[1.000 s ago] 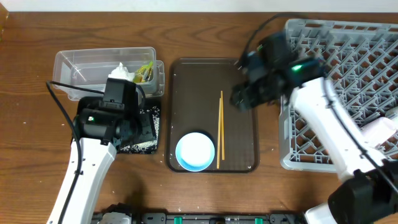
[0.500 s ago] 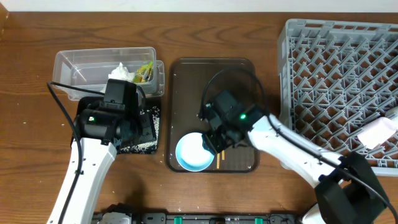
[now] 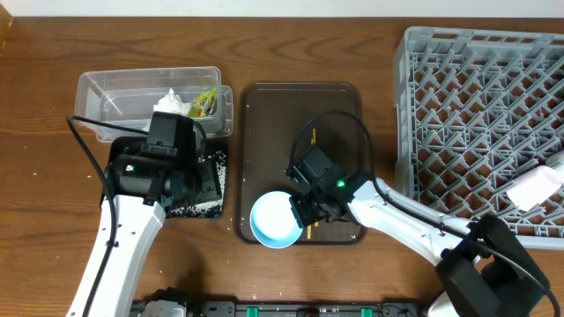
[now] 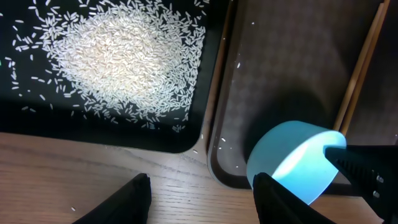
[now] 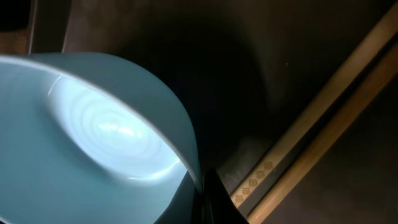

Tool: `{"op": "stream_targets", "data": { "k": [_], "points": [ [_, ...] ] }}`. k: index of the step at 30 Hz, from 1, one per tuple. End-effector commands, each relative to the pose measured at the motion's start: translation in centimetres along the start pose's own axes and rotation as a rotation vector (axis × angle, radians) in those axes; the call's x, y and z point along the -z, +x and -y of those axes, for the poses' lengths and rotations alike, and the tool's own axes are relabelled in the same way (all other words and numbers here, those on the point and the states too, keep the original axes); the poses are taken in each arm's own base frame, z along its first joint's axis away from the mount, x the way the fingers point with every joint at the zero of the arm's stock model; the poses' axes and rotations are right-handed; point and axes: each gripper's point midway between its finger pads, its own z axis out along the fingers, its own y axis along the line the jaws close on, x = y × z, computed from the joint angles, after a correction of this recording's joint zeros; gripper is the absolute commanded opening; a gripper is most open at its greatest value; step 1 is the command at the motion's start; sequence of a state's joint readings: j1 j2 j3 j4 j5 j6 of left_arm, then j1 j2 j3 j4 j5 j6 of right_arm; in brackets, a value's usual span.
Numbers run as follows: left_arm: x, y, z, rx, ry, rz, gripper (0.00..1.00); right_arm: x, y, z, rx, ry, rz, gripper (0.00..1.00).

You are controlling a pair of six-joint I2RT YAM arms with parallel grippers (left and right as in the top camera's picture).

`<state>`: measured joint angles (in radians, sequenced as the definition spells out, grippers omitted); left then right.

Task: Sort waste into correct bins and load items into the dishwasher rack
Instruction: 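Carry the light-blue bowl into the rack and release it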

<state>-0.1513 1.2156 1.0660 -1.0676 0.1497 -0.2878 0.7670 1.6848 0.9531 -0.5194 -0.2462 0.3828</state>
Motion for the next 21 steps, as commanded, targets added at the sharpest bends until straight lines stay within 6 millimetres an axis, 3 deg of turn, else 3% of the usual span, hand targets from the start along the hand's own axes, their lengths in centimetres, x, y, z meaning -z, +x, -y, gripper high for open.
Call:
{"op": "stream_targets", "data": {
  "k": [1, 6, 9, 13, 16, 19, 21],
  "points": [
    [-0.2, 0.2, -0.5, 0.010, -0.021, -0.006, 0.56, 1.1, -2.0, 0.6, -0.037, 0.035, 0.061, 0.01],
    [-0.2, 0.2, -0.5, 0.010, -0.022, -0.008, 0.56, 7.0, -7.1, 3.5, -0.056, 0.134, 0.222, 0.01],
    [-0.2, 0.2, -0.5, 0.010, -0.021, -0.007, 0.56, 12.5, -10.0, 7.7, -0.070, 0.318, 0.358, 0.01],
    [-0.2, 0.2, -0.5, 0.009, -0.021, -0.006, 0.56, 20.7, -11.9, 14.3, -0.120, 0.645, 0.534, 0.01],
    [-0.2, 0.1, -0.5, 0.010, -0.020, -0.003, 0.56, 26.1, -11.3, 19.4, -0.157, 0.933, 0.581, 0.01],
    [-0.2, 0.1, -0.5, 0.010, -0.020, -0.003, 0.56, 32.4, -8.7, 24.5, -0.322, 1.305, 0.604, 0.01],
    [-0.2, 0.1, -0.5, 0.010, -0.020, -0.003, 0.56, 36.1, -6.8, 26.6, -0.448, 1.499, 0.633, 0.01]
  ]
}}
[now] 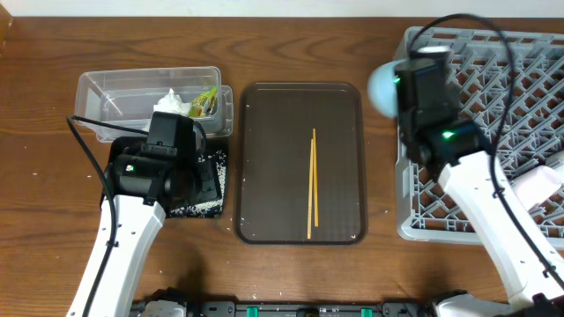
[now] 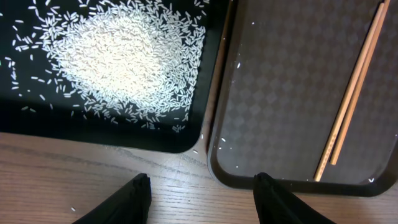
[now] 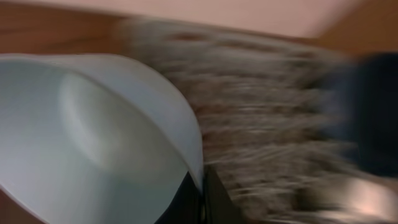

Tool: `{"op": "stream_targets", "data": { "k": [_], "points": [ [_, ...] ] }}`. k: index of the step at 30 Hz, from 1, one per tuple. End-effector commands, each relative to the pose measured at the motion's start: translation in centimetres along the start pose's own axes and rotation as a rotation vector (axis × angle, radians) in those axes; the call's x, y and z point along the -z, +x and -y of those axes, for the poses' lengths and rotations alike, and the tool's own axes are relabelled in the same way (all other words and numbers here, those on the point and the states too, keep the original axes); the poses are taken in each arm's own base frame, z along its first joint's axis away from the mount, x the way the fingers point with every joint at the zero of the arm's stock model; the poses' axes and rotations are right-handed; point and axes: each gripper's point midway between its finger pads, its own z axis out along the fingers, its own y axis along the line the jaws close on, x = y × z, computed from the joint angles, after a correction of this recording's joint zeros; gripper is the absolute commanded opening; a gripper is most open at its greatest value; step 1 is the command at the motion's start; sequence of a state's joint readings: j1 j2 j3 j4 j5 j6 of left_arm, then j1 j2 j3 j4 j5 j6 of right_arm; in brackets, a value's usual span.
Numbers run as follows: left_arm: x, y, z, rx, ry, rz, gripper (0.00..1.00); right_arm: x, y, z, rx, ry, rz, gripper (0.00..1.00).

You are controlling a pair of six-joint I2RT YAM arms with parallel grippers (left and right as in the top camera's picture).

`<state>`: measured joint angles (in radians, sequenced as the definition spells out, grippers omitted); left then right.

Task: Sort waste into correct bins and load items into the dishwasher rack
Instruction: 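Carry the light-blue bowl into the rack and release it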

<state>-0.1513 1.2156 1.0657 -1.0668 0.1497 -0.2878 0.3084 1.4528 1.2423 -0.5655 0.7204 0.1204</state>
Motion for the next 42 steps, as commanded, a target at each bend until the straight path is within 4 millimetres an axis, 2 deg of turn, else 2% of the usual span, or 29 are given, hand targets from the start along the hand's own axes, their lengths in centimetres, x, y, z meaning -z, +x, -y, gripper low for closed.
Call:
{"op": "stream_targets", "data": {
  "k": [1, 3, 6, 12, 14, 21, 25, 29, 33, 40, 42],
  "points": [
    [-0.2, 0.1, -0.5, 0.010, -0.020, -0.003, 0.56, 0.6, -1.3, 10.5, -0.027, 0.531, 0.038, 0.01],
    [-0.2, 0.1, -0.5, 0.009, -0.019, -0.001, 0.56, -0.1, -1.6, 12.7, -0.056, 0.592, 0.036, 0.01],
    [-0.2, 0.1, -0.5, 0.009, -0.019, -0.001, 0.56, -1.3, -1.3, 14.8, -0.074, 0.646, 0.014, 0.01],
    [-0.2, 0.1, -0.5, 0.009, -0.019, -0.001, 0.56, -4.6, 1.7, 18.0, -0.025, 0.779, -0.121, 0.02],
    [-0.2, 0.1, -0.5, 0.009, -0.019, -0.001, 0.56, -5.5, 2.8, 18.6, 0.001, 0.826, -0.164, 0.01],
    [-0.2, 0.1, -0.5, 0.009, -0.019, -0.001, 0.56, -8.5, 5.1, 16.3, 0.109, 0.797, -0.246, 0.01],
    [-0.2, 0.1, -0.5, 0.009, -0.019, -0.001, 0.56, -10.2, 7.2, 14.9, 0.169, 0.782, -0.306, 0.01],
    [-0.2, 0.1, -0.5, 0.009, -0.019, -0.001, 0.56, -11.5, 9.4, 12.5, 0.213, 0.699, -0.360, 0.01],
    [-0.2, 0.0, -0.4, 0.009, -0.018, 0.003, 0.56, -11.9, 10.4, 10.6, 0.189, 0.634, -0.368, 0.01],
    [-0.2, 0.0, -0.4, 0.009, -0.018, 0.003, 0.56, -11.4, 9.8, 7.8, 0.223, 0.574, -0.340, 0.01],
    [-0.2, 0.0, -0.4, 0.009, -0.018, 0.003, 0.56, -11.1, 9.9, 6.8, 0.247, 0.548, -0.342, 0.11]
  ]
}}
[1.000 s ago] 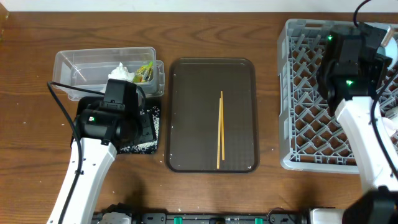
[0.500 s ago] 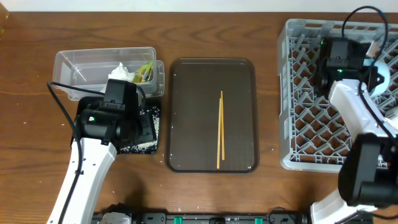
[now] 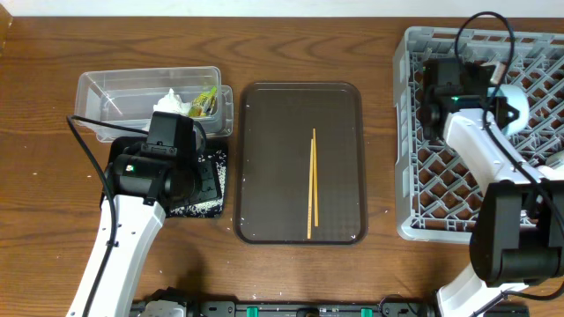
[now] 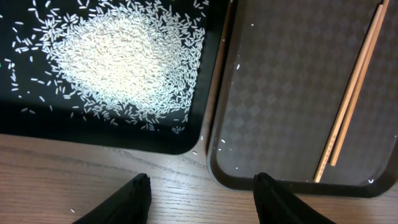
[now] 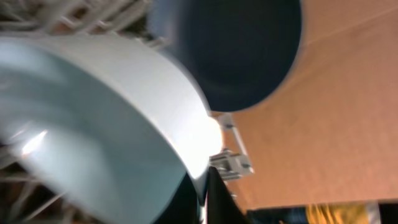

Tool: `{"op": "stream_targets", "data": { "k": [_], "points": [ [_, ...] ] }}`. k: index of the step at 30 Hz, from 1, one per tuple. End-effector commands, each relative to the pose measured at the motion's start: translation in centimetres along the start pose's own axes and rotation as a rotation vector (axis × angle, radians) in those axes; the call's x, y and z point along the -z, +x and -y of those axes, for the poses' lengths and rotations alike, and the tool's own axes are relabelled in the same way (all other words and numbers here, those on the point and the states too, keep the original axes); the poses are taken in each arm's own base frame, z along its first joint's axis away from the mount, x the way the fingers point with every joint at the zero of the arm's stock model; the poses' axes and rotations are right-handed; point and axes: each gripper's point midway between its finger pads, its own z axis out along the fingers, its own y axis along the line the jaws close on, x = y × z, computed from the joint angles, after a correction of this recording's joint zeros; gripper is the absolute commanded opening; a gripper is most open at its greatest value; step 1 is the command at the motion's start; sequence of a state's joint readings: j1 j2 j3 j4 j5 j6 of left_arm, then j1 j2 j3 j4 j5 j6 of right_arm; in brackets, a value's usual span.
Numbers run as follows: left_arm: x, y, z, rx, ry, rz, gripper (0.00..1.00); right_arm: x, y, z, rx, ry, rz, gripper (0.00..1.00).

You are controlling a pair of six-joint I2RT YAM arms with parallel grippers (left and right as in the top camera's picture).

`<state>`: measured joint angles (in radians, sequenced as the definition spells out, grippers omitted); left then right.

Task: Sort waste into correct bins and load items into the dishwasher rack
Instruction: 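Carry the light-blue bowl into the rack and release it, then grasp one wooden chopstick on the brown tray with the right gripper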

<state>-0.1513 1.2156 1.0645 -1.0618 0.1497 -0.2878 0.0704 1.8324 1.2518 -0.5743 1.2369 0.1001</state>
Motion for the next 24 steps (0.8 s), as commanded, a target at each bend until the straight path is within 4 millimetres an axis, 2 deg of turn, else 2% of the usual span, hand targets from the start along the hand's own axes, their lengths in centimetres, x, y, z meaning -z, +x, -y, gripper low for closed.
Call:
{"op": "stream_targets", "data": {
  "k": [1, 10, 13, 15, 18, 20, 21, 24],
  "points": [
    [-0.2, 0.1, -0.5, 0.009, -0.019, -0.001, 0.56, 1.3, 0.9, -4.3, 0.063, -0.149, -0.005, 0.17],
    [-0.2, 0.1, -0.5, 0.009, -0.019, -0.001, 0.56, 4.5, 2.5, -7.2, 0.174, -0.355, -0.026, 0.53],
    [-0.2, 0.1, -0.5, 0.009, -0.019, -0.001, 0.56, 6.2, 2.2, -7.2, 0.145, -0.476, -0.026, 0.53],
    [-0.2, 0.1, -0.5, 0.009, -0.019, -0.001, 0.56, 8.0, 1.4, -6.8, 0.097, -0.588, -0.006, 0.54],
    [-0.2, 0.1, -0.5, 0.009, -0.019, -0.001, 0.56, 12.0, -0.1, -6.3, 0.021, -0.788, 0.056, 0.54],
    [-0.2, 0.1, -0.5, 0.009, -0.019, -0.001, 0.56, 15.8, -1.1, -6.5, -0.014, -0.982, 0.107, 0.55],
    [-0.2, 0.0, -0.4, 0.009, -0.019, 0.000, 0.56, 18.6, -1.5, -6.8, -0.022, -1.117, 0.138, 0.55],
    [-0.2, 0.0, -0.4, 0.009, -0.019, 0.000, 0.56, 25.2, -1.6, -7.6, -0.019, -1.416, 0.179, 0.56]
  ]
}}
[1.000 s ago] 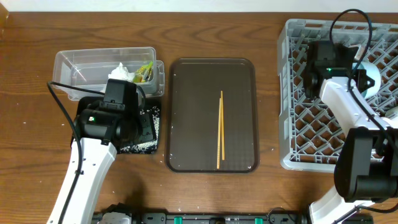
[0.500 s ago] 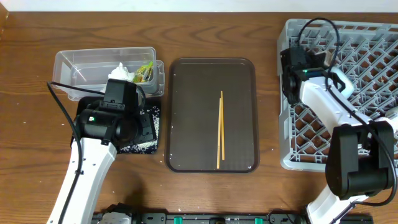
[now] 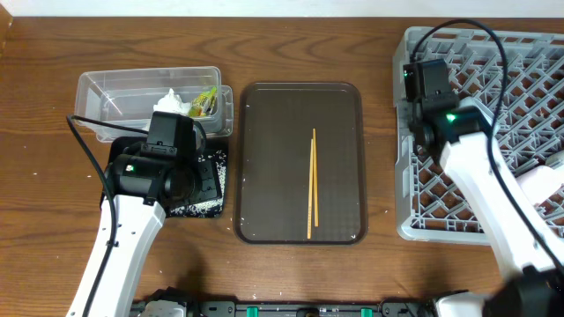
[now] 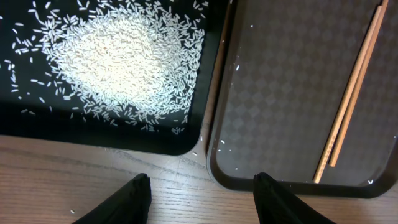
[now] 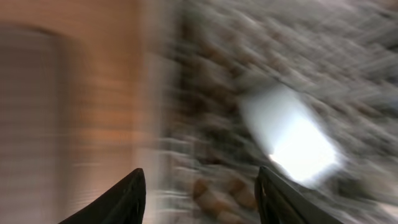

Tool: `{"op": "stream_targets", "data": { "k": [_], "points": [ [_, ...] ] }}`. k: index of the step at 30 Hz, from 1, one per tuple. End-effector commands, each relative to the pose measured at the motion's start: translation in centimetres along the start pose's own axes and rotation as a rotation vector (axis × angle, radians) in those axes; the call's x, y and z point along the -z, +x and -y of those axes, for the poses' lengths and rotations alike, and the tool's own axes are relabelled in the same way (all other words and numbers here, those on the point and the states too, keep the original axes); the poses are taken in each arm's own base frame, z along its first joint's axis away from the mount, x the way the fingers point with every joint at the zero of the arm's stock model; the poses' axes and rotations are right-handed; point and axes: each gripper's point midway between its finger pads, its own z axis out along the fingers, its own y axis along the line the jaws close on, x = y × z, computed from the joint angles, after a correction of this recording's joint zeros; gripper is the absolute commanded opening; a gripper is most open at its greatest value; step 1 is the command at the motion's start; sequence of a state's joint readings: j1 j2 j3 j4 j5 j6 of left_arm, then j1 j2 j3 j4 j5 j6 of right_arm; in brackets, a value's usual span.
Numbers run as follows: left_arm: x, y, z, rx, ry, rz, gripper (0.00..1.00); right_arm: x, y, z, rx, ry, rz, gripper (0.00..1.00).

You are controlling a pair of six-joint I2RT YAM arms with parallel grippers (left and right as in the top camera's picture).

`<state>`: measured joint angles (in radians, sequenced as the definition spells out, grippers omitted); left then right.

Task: Sort waste into correct bins and load items into the dishwasher rack
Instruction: 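Grasp one wooden chopstick on the brown tray with the right gripper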

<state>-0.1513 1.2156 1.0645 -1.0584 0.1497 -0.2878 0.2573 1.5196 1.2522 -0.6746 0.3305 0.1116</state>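
Two wooden chopsticks lie side by side on the brown tray. The grey dishwasher rack stands at the right. My right gripper hangs open and empty over the rack's left part. Its view is heavily blurred, with a pale bright patch in the rack that may be the light blue bowl. In the overhead view the bowl is not visible. My left gripper is open and empty above the table's front, between the black tray of rice and the brown tray.
Two clear bins at the back left hold a white tissue and a yellow-green wrapper. A pale pink item lies in the rack near its right edge. Bare wood table lies left of the arm.
My right gripper has let go of the light blue bowl and now stands open over the left part of the rack. The left arm and chopsticks have not moved.
My right gripper was shut on the light blue bowl's rim at the front of the brown tray. Then it held the bowl by the rack's back left corner, then inside the rack. Now it is open and empty. The left gripper stayed open by the rice tray throughout.
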Motion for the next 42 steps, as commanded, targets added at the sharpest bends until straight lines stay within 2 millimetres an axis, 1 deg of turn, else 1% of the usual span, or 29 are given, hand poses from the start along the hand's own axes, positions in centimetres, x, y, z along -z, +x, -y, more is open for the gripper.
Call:
{"op": "stream_targets", "data": {
  "k": [1, 2, 5, 6, 7, 9, 10, 11, 14, 17, 20, 21, 23, 26, 28, 36, 42],
  "points": [
    [-0.2, 0.1, -0.5, 0.010, -0.020, -0.004, 0.56, 3.3, -0.3, -9.3, -0.015, -0.471, -0.004, 0.56],
    [-0.2, 0.1, -0.5, 0.010, -0.020, -0.004, 0.56, 3.7, 0.1, -10.8, -0.025, -0.517, -0.020, 0.56],
    [-0.2, 0.1, -0.5, 0.010, -0.020, -0.004, 0.56, 3.7, 1.7, -13.7, -0.015, -0.552, -0.080, 0.56],
    [-0.2, 0.1, -0.5, 0.010, -0.020, -0.004, 0.56, 3.4, 2.7, -15.0, 0.012, -0.562, -0.110, 0.53],
    [-0.2, 0.1, -0.5, 0.010, -0.020, -0.004, 0.56, 3.2, 3.4, -15.8, 0.028, -0.565, -0.134, 0.52],
    [-0.2, 0.1, -0.5, 0.010, -0.020, -0.004, 0.56, 2.4, 5.6, -17.6, 0.057, -0.554, -0.209, 0.47],
    [-0.2, 0.1, -0.5, 0.010, -0.021, -0.004, 0.56, 1.9, 6.7, -18.2, 0.065, -0.539, -0.243, 0.43],
    [-0.2, 0.1, -0.5, 0.010, -0.020, -0.004, 0.56, 1.2, 8.0, -18.7, 0.066, -0.511, -0.288, 0.41],
    [-0.2, 0.1, -0.5, 0.010, -0.020, -0.004, 0.56, -0.1, 10.8, -19.9, 0.057, -0.471, -0.387, 0.40],
    [-0.2, 0.1, -0.5, 0.010, -0.020, -0.003, 0.56, -1.2, 13.5, -20.9, 0.051, -0.435, -0.473, 0.35],
    [-0.2, 0.1, -0.5, 0.010, -0.020, -0.003, 0.56, -2.0, 15.2, -21.5, 0.071, -0.414, -0.522, 0.30],
    [-0.2, 0.1, -0.5, 0.010, -0.020, -0.003, 0.56, -2.3, 15.7, -21.5, 0.075, -0.398, -0.534, 0.29],
    [-0.2, 0.1, -0.5, 0.009, -0.021, -0.004, 0.56, -2.9, 16.3, -20.9, 0.066, -0.342, -0.549, 0.29],
    [-0.2, 0.1, -0.5, 0.010, -0.020, -0.003, 0.56, -3.5, 16.6, -20.0, 0.078, -0.286, -0.546, 0.28],
    [-0.2, 0.1, -0.5, 0.010, -0.020, -0.003, 0.56, -3.7, 16.9, -20.0, 0.081, -0.279, -0.554, 0.27],
    [-0.2, 0.1, -0.5, 0.010, -0.020, -0.004, 0.56, -4.0, 18.8, -20.8, 0.099, -0.266, -0.602, 0.28],
    [-0.2, 0.1, -0.5, 0.010, -0.020, -0.004, 0.56, -3.8, 19.1, -21.1, 0.112, -0.269, -0.602, 0.28]
  ]
}}
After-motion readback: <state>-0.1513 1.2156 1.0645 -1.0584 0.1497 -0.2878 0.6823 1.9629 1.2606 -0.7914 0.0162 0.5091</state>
